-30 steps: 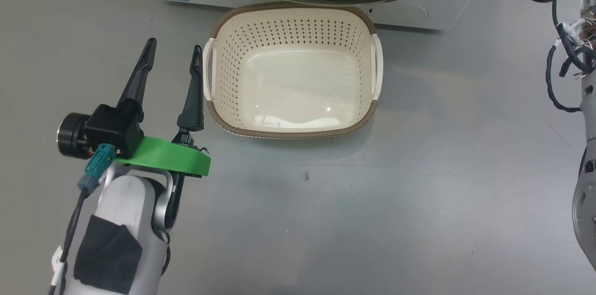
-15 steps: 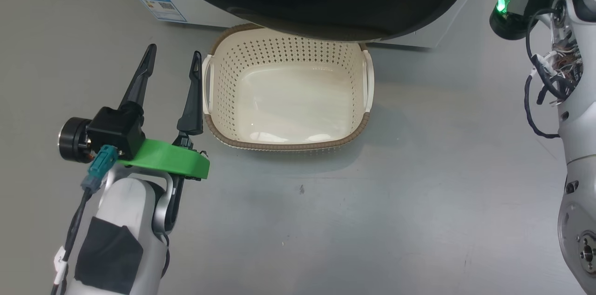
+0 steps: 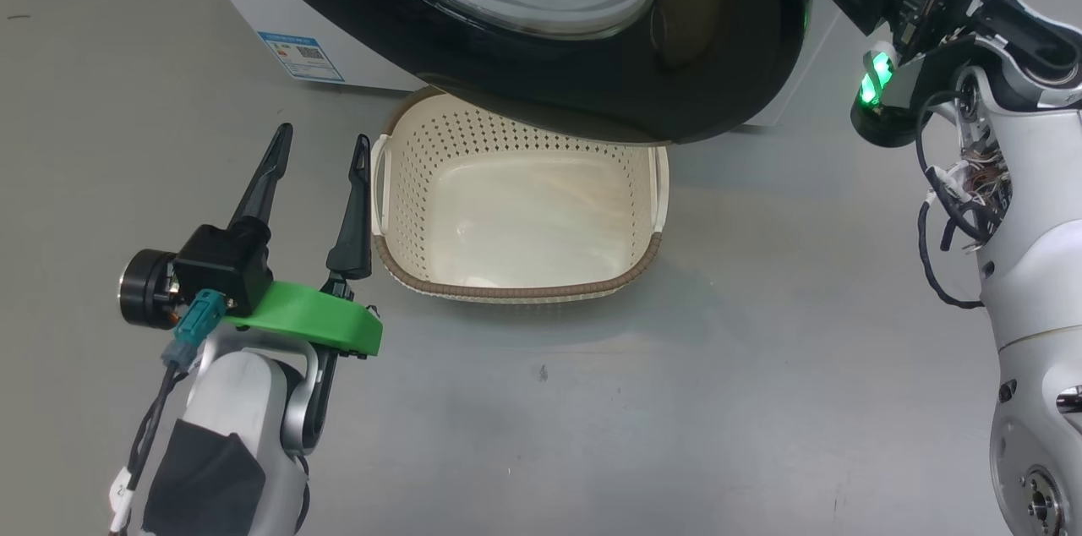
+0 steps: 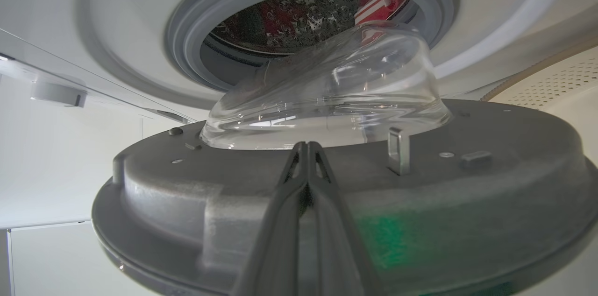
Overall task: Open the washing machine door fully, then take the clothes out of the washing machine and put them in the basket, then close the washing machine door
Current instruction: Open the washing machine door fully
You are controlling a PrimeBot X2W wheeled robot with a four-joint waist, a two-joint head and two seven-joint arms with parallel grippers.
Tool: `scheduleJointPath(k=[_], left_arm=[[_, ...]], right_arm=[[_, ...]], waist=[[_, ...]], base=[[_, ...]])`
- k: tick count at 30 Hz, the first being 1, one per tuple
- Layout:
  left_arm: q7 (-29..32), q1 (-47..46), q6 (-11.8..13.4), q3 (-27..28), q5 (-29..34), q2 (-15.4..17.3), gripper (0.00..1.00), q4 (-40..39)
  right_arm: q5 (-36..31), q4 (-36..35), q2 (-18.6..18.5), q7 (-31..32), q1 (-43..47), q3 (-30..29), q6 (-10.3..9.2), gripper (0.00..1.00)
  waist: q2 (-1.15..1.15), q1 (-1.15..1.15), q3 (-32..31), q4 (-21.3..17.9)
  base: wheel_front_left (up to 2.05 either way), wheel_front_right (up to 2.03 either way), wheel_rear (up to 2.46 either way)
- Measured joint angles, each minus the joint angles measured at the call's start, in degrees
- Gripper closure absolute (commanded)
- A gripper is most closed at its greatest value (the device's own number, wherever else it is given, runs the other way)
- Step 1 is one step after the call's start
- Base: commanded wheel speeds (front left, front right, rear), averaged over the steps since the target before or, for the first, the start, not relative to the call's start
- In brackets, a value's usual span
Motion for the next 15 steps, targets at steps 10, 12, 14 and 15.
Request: scheduleJointPath(k=[10,12,14,15], left_arm=[[0.00,1.64,0.00,0.02,-0.02,0.00,0.00,0.79],[0.00,1.94,0.00,0.03,-0.04,0.01,0.00,1.11],[0.00,2.24,0.00,0.00,-0.05,0.01,0.00,1.41],[0.00,2.34,0.00,-0.03,-0.07,0.01,0.00,1.55]], right_arm=[[0.91,-4.48,1.36,2.85,4.47,2.07,0.01,1.00],[0.99,-5.49,1.55,3.39,5.54,2.56,0.01,1.00],[1.41,-6.39,1.63,3.87,6.78,3.09,0.01,1.00],[1.54,-6.84,1.68,4.20,7.40,3.32,0.01,1.00]], waist=[[0.00,0.00,-2.68,0.02],[0.00,0.00,-3.22,0.05],[0.00,0.00,-3.80,0.10],[0.00,0.00,-4.09,0.14]], base=[[0.00,0.00,0.00],[0.00,0.00,0.00],[0.00,0.00,0.00],[0.00,0.00,0.00]])
